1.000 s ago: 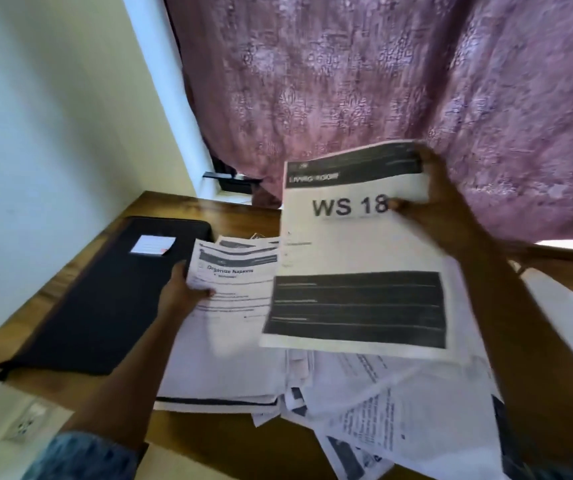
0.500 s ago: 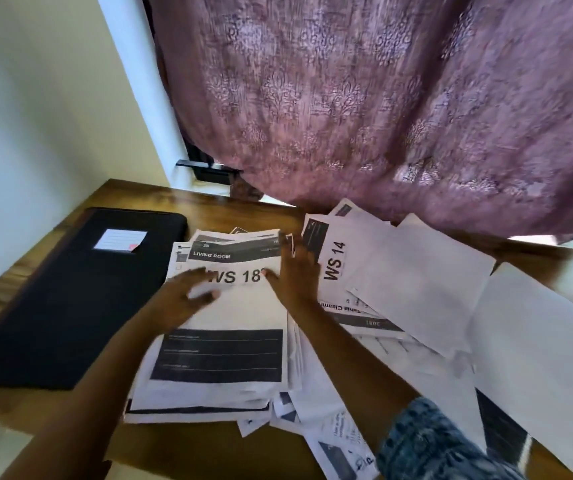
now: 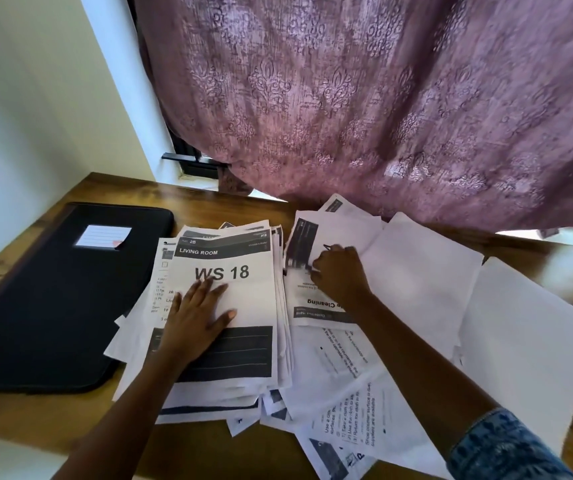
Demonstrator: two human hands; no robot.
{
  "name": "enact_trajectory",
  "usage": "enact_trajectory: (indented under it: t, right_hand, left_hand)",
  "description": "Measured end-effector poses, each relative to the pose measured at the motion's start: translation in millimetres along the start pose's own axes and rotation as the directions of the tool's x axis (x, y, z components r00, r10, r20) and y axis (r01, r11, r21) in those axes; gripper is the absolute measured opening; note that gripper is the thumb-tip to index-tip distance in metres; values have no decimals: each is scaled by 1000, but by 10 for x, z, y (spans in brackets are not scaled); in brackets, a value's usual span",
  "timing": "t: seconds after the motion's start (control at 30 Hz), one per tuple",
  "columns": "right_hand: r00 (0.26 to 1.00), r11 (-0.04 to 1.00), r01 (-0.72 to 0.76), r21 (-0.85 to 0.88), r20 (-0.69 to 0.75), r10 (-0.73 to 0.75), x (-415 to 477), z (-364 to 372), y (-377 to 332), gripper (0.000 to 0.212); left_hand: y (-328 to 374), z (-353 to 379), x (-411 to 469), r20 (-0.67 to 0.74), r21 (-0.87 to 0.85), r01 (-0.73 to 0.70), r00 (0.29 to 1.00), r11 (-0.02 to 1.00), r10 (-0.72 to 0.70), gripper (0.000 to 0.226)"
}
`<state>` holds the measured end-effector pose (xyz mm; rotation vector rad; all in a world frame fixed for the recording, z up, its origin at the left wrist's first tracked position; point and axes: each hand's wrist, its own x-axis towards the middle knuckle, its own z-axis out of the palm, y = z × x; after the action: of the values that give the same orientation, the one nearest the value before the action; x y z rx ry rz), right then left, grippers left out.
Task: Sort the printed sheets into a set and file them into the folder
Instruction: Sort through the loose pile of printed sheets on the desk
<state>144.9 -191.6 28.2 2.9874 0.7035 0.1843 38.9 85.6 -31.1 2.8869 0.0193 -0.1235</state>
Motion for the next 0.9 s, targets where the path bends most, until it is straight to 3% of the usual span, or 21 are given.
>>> enact_trajectory:
  t: [0.1, 0.17, 0.2, 0.23, 0.27, 0.3, 0.37, 0.4, 0.43, 0.5, 0.57, 0.6, 0.63, 0.7, 0.77, 0.83, 0.9]
  right_hand:
    - [984, 966, -117, 229, -103, 144, 86, -469, -44, 35]
    - [979, 852, -145, 503, -54, 199, 205, -837, -120, 31]
    - [978, 752, -153, 641, -11, 208, 294, -994, -201, 28]
    - [977, 654, -159, 740, 23, 211, 402, -1110, -311, 27]
    - [977, 599, -162, 784, 41, 211, 528, -1171, -443, 28]
    - [974, 567, -188, 802, 80, 210, 642, -1182, -607, 28]
    - [960, 435, -274, 858, 220, 170, 801, -1041, -993, 22]
    - [943, 331, -333, 883, 309, 125, 837, -923, -1198, 22]
    - [913, 237, -408, 882, 401, 78, 837, -800, -1376, 30]
    - [803, 82, -584, 807, 590, -81, 777, -567, -1627, 57]
    - [734, 23, -665, 746, 659, -166, 685, -388, -1685, 71]
    - [764, 52, -631, 774, 632, -132, 612, -341, -1636, 70]
    - [827, 148, -545, 826, 558, -67, 517, -311, -1542, 66]
    - [950, 493, -290, 820, 308, 47, 243, -222, -1218, 48]
    - [983, 734, -178, 655, 146, 108, -96, -97, -823, 39]
    - [972, 874, -191, 446, 211, 105, -413, 7, -476, 64]
    - [962, 932, -176, 317, 256, 95, -617, 164, -303, 78]
  left_hand:
    - [-8, -57, 32, 32, -19, 14, 999, 1000, -13, 75]
    - [62, -187, 41, 39, -132, 34, 999, 991, -29, 64]
    - [128, -276, 43, 28, -269, 62, 998, 961, -56, 59]
    - [223, -398, 28, 28, -473, 111, 993, 874, -111, 54]
    - [288, -522, 16, 76, -693, 178, 982, 699, -175, 52]
    - [317, -625, 14, 145, -864, 227, 967, 450, -209, 54]
    - [189, -780, 22, 305, -949, 315, 934, 21, -186, 66]
    - [89, -840, 4, 350, -937, 347, 923, -45, -159, 74]
    - [-26, -858, -1, 380, -924, 381, 915, -19, -134, 76]
    - [-187, -872, -9, 423, -865, 464, 879, 191, -221, 58]
    - [-293, -835, 46, 441, -725, 565, 820, 393, -365, 60]
    - [-298, -830, 63, 440, -653, 606, 792, 455, -423, 65]
    - [-304, -830, 90, 416, -602, 622, 779, 501, -469, 68]
    - [-290, -842, 128, 323, -553, 587, 805, 591, -497, 70]
    - [-272, -834, 158, 208, -480, 533, 841, 697, -500, 77]
    - [-220, -823, 144, 109, -347, 516, 852, 783, -513, 86]
    - [-189, -764, 112, -4, -200, 507, 856, 839, -518, 97]
